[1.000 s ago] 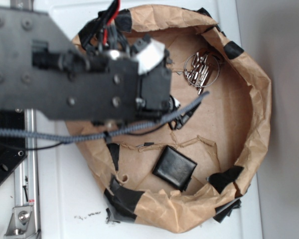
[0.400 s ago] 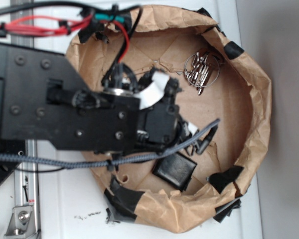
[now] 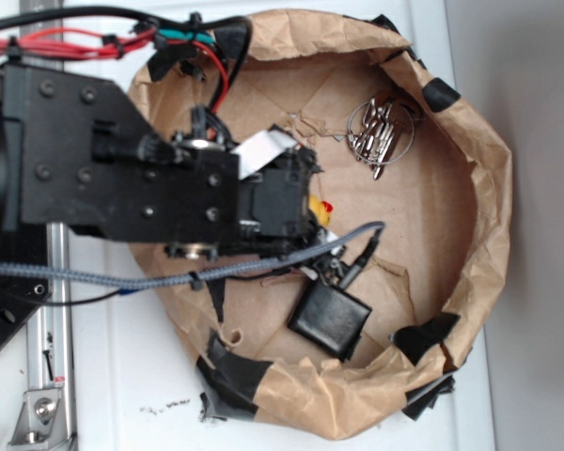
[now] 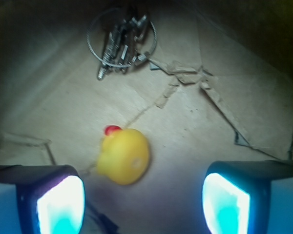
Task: Grab the yellow duck.
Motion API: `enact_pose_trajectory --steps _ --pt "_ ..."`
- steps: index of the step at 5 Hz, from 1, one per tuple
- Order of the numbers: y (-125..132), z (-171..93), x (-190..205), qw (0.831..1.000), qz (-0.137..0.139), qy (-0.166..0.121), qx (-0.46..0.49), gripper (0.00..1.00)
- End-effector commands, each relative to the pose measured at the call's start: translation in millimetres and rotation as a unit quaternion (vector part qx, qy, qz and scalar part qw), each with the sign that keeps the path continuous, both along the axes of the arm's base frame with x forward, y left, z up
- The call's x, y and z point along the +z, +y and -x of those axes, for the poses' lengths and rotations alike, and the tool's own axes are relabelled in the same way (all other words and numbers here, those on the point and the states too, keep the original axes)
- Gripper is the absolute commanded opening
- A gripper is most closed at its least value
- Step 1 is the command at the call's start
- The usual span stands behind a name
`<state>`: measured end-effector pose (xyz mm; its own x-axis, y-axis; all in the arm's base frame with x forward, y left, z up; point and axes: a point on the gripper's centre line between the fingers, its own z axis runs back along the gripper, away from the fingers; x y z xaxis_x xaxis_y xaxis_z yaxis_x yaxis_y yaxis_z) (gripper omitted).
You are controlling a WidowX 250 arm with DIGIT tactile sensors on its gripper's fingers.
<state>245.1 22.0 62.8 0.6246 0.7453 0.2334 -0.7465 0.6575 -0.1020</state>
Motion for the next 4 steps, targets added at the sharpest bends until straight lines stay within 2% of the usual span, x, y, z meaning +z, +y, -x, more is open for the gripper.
enact_pose_trajectory --steps 1,2,4 --pt "29.3 -3.5 9.3 1.0 -0.011 -0.026 0.014 1.0" --pt "32.9 -3.5 -5.6 0.999 -0.031 -0.012 0.011 1.0" --pt "10.5 -13.4 -32.8 0.999 -0.035 0.02 -0.033 1.0"
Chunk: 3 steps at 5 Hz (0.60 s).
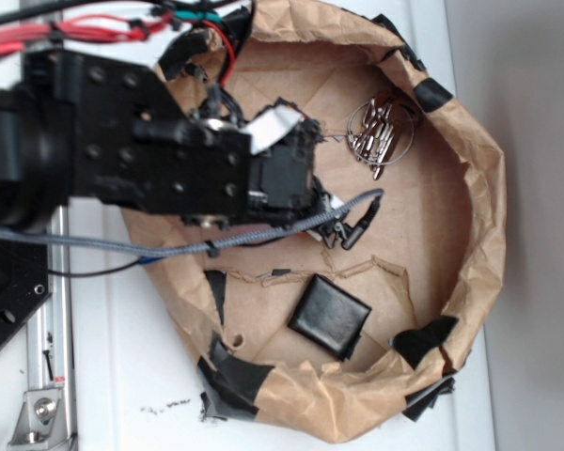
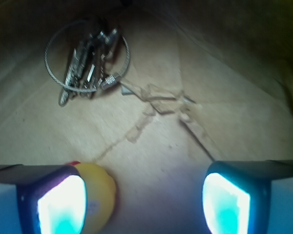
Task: Grab the yellow duck.
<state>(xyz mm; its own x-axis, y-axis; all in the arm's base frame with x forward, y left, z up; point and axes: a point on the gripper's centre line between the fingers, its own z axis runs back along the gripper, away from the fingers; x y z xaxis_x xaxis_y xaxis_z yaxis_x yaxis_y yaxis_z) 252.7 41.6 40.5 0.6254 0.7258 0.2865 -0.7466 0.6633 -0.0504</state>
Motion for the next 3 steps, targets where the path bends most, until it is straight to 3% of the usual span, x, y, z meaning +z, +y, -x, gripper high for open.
enact_pose_trajectory --steps 1,3 --pt "-19.2 -12.7 -15.1 0.999 0.009 0.03 -0.042 1.0" --pt "-37.3 -18.5 6.8 0.998 0.04 0.006 -0.044 1.0"
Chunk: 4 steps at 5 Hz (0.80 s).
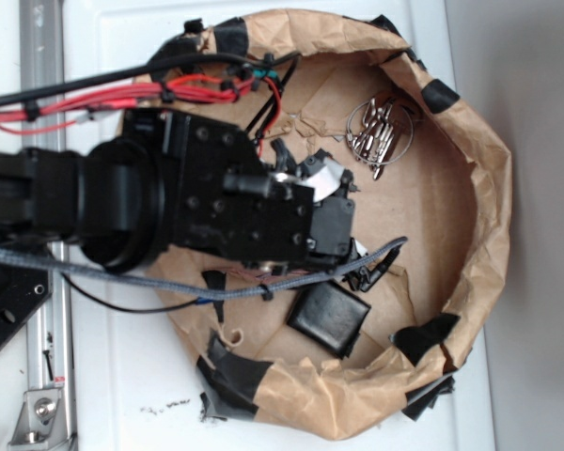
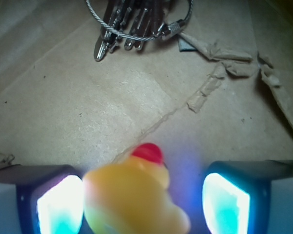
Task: Grab the yellow duck.
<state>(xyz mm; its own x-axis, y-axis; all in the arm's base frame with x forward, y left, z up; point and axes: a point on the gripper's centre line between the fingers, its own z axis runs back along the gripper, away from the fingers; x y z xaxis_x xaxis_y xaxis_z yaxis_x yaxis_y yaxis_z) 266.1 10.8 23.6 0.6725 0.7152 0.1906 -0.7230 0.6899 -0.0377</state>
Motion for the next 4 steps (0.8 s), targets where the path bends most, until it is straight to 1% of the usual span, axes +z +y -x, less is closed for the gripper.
enact_pose_trajectory --steps 1,3,4 --pt "-4.7 -2.4 23.2 0.999 0.002 -0.042 -0.022 0.0" --pt "6.4 -4.0 26.1 0.998 -0.013 -0.057 -0.036 0.0" --pt "18.0 -6.6 32.9 0.997 -0.03 -0.067 -0.035 0.0"
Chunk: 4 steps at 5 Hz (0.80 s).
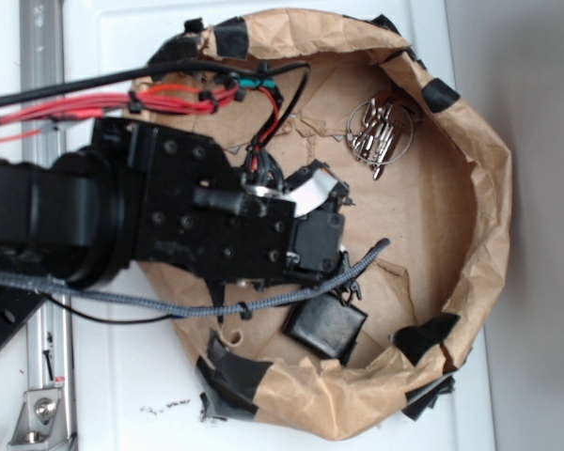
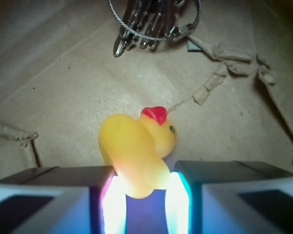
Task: Grab the yellow duck.
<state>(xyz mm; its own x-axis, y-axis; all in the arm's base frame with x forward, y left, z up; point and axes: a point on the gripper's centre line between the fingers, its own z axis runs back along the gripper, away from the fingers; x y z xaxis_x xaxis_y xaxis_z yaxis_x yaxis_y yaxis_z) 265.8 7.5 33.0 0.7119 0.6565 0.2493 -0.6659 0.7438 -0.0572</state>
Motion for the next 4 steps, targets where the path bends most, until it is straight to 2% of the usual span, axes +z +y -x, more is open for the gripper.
enact_pose_trajectory --steps 1,2,3,4 --pt "24.8 -10.8 56.4 0.999 -0.009 -0.05 -0.004 0.0" --pt "23.4 -11.0 97.8 1.0 -0.004 -0.022 -0.001 0.0" --pt "20.0 -13.4 121.6 1.0 0.008 -0.016 0.002 0.0" --pt "15.9 -13.7 122.6 0.999 0.031 -0.02 -0.006 0.0"
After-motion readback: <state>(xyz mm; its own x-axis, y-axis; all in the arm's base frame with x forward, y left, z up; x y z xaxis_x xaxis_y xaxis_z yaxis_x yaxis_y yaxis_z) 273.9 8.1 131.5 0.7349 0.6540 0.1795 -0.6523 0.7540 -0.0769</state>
